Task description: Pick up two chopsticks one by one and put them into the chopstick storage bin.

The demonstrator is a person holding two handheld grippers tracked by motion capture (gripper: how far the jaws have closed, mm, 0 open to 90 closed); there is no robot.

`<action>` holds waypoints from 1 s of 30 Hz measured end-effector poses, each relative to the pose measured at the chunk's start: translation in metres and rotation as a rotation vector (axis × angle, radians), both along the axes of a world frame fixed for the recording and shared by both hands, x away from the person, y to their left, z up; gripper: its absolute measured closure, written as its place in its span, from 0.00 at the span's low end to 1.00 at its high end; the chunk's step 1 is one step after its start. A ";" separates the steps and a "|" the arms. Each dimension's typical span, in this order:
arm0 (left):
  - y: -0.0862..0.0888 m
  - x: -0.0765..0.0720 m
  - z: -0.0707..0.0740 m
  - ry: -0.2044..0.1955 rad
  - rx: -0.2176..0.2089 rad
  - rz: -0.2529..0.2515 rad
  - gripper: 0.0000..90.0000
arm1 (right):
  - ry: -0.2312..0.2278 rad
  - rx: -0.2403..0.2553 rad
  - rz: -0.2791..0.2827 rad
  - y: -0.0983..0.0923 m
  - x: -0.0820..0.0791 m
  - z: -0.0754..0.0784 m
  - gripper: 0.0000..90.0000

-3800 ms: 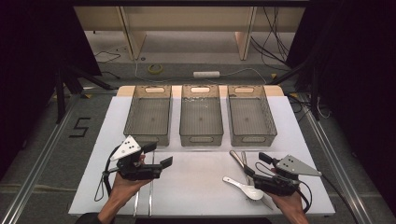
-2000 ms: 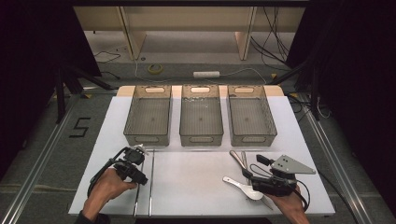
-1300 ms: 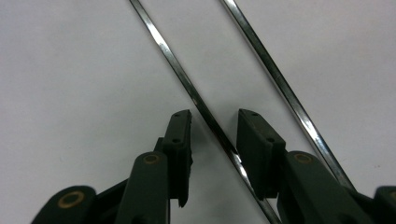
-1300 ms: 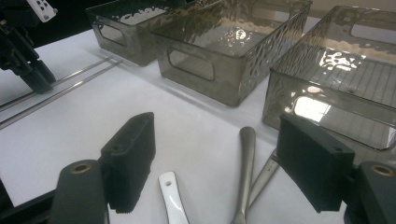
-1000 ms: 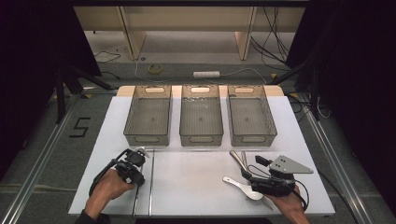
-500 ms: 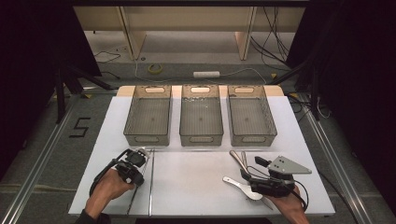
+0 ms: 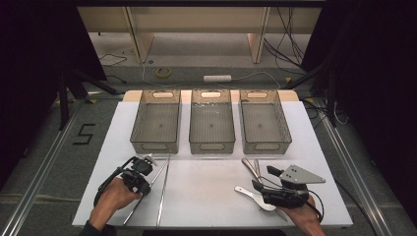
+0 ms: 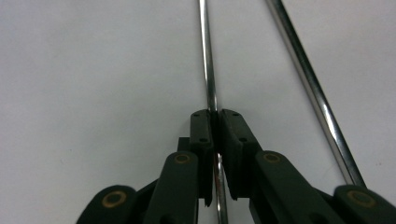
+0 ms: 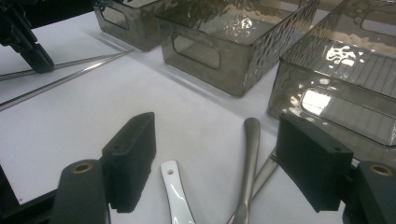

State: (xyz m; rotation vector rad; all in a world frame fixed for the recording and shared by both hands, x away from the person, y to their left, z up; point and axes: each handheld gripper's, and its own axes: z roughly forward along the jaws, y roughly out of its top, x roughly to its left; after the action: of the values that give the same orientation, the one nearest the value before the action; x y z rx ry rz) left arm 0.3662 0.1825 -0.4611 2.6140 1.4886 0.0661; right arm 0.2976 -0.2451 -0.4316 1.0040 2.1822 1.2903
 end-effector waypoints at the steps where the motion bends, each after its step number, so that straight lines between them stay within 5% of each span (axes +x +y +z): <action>1: 0.000 0.000 0.000 0.003 0.001 -0.005 0.93 | 0.000 0.000 0.000 0.000 0.000 0.000 0.33; 21: 0.001 -0.002 0.004 -0.006 -0.012 -0.036 0.95 | 0.009 -0.004 0.009 0.001 0.000 -0.001 0.33; 30: 0.002 -0.006 0.022 -0.056 -0.033 -0.074 0.95 | 0.007 -0.007 0.005 0.001 0.000 -0.001 0.33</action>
State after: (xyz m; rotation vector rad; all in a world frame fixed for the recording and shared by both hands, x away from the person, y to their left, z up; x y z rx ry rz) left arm 0.3598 0.1850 -0.4393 2.6152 1.3624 0.1052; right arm 0.2979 -0.2445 -0.4324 1.0027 2.1944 1.2822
